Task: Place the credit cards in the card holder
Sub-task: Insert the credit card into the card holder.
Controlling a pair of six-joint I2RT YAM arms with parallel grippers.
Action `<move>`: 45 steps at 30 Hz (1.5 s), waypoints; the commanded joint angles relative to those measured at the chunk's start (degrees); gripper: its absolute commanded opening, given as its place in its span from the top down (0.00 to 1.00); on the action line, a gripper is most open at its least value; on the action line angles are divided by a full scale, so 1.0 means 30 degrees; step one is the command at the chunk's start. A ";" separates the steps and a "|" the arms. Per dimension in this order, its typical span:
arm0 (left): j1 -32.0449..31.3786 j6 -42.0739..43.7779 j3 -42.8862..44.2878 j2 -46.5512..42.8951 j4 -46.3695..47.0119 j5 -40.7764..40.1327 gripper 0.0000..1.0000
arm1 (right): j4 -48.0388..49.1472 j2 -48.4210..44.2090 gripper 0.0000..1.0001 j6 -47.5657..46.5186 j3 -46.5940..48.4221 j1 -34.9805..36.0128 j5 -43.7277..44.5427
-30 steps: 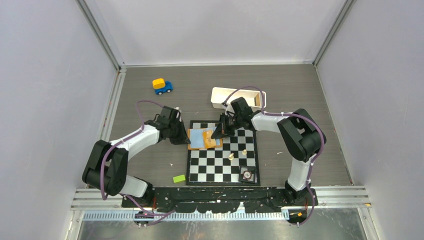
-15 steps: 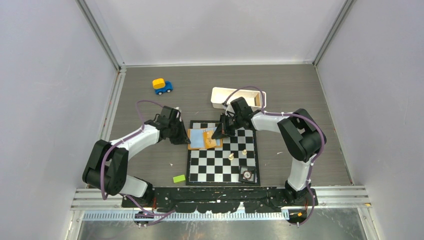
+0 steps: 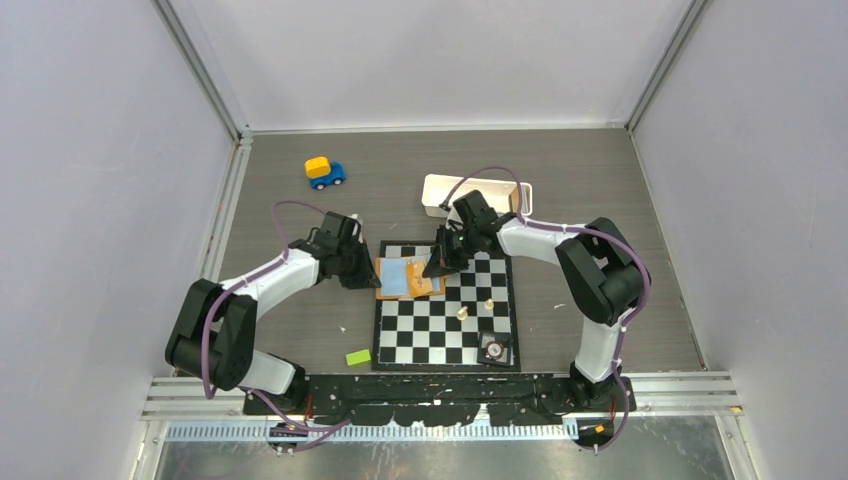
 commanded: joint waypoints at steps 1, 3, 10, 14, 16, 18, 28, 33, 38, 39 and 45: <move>0.0081 0.0385 0.0100 0.0550 0.0107 -0.0532 0.91 | -0.1526 0.0331 0.99 -0.0799 0.0202 0.0196 0.2414; 0.0081 0.0413 0.0086 0.0614 0.0127 -0.0459 0.91 | -0.0926 0.0428 0.99 -0.0572 0.0139 0.0245 0.2364; 0.0081 0.0414 0.0087 0.0597 0.0151 -0.0443 0.91 | 0.1239 0.0321 0.99 0.0173 -0.0500 0.0342 0.3155; 0.0085 0.0384 0.0056 0.0634 0.0235 -0.0383 0.91 | 0.2207 0.0421 1.00 0.0662 -0.0705 0.0333 0.3454; 0.0081 0.0385 0.0056 0.0661 0.0239 -0.0380 0.91 | 0.2446 0.0594 1.00 0.0782 -0.0707 0.0363 0.3442; 0.0081 0.0394 0.0056 0.0647 0.0221 -0.0378 0.91 | 0.2602 0.0776 0.99 0.0842 -0.0749 0.0372 0.3278; 0.0081 0.0333 0.0028 0.0680 0.0238 -0.0450 0.91 | 0.2627 0.0912 1.00 0.1146 -0.1394 0.0539 0.2426; 0.0083 0.0266 0.0030 0.0669 0.0168 -0.0524 0.92 | 0.1453 0.0399 0.99 0.0991 -0.1593 0.0546 0.2585; 0.0080 0.0186 0.0005 0.0548 0.0125 -0.0586 0.92 | 0.0173 -0.0003 1.00 0.0650 -0.1440 0.0536 0.2611; 0.0081 0.0181 -0.0001 0.0538 0.0122 -0.0601 0.92 | 0.0008 -0.0059 1.00 0.0606 -0.1425 0.0545 0.2577; 0.0081 0.0122 -0.0032 0.0481 0.0190 -0.0545 0.92 | 0.0097 -0.0107 0.99 0.0687 -0.1550 0.0576 0.2230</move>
